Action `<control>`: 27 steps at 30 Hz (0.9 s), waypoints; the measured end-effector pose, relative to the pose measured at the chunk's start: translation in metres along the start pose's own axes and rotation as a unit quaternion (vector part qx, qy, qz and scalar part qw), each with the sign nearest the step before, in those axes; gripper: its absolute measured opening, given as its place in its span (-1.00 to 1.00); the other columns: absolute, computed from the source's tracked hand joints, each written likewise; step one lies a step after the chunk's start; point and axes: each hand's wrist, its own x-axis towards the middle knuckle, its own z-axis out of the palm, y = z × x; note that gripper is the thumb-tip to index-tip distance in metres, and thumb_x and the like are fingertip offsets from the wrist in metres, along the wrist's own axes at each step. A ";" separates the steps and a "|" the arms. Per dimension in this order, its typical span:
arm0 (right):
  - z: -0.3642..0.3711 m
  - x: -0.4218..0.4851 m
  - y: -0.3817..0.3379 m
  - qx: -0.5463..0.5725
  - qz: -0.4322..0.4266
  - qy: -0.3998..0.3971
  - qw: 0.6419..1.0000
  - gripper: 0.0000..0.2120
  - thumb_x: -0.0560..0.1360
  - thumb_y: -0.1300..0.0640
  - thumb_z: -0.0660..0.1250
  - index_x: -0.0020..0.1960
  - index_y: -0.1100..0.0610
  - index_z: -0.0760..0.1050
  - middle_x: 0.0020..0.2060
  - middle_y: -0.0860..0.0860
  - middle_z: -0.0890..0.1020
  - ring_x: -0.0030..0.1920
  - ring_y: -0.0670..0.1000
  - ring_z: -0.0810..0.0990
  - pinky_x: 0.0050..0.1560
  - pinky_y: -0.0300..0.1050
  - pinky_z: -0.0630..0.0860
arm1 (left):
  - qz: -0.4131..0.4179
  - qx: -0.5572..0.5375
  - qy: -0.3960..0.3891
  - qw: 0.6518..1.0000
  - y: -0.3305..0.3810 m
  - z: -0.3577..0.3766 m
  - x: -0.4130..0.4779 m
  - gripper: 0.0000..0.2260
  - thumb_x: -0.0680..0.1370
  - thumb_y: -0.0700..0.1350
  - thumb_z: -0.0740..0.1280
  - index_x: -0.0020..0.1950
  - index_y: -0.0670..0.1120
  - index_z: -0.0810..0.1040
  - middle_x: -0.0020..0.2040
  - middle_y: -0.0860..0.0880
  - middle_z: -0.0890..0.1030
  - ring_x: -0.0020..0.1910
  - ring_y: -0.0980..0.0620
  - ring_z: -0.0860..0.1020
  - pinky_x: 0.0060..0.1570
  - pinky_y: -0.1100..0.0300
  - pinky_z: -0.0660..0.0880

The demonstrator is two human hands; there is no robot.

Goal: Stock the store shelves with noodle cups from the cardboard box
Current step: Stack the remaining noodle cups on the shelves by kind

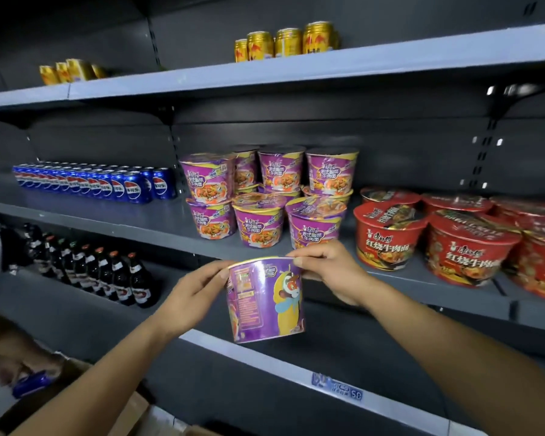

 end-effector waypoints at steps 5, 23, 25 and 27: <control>-0.006 0.004 -0.014 0.042 0.008 0.010 0.999 -0.86 0.53 0.32 0.28 0.02 0.22 0.58 -0.10 0.09 0.66 -0.03 0.02 0.63 0.10 -0.02 0.57 | 0.005 -0.036 0.003 0.999 0.021 -0.006 0.015 -0.78 0.59 0.01 0.18 0.15 0.09 0.57 0.05 0.08 0.65 0.11 0.05 0.59 -0.02 0.28 0.54; 0.019 0.047 -0.090 -0.209 -0.121 -0.030 0.970 -0.78 0.51 0.15 0.36 0.15 0.06 0.59 0.03 -0.05 0.68 0.02 -0.08 0.65 0.07 -0.07 0.58 | 0.209 0.180 0.087 0.957 0.062 -0.056 0.096 -0.81 0.62 -0.07 0.23 0.03 -0.07 0.63 -0.15 0.19 0.64 -0.13 0.20 0.59 -0.22 0.32 0.49; 0.018 0.054 -0.096 -0.212 -0.120 -0.009 0.970 -0.77 0.50 0.14 0.39 0.15 0.04 0.60 0.02 -0.04 0.68 0.02 -0.07 0.66 0.09 -0.03 0.59 | 0.218 0.173 0.087 0.956 0.065 -0.060 0.104 -0.83 0.62 -0.11 0.23 0.04 -0.04 0.62 -0.13 0.23 0.62 -0.10 0.29 0.57 -0.23 0.44 0.44; 0.017 0.060 -0.102 -0.213 -0.128 0.008 0.969 -0.77 0.48 0.15 0.41 0.13 0.02 0.61 0.01 -0.04 0.68 0.01 -0.07 0.66 0.09 -0.04 0.59 | 0.233 0.175 0.086 0.953 0.067 -0.064 0.112 -0.84 0.61 -0.12 0.23 0.04 0.02 0.61 -0.17 0.33 0.60 -0.09 0.36 0.55 -0.21 0.49 0.41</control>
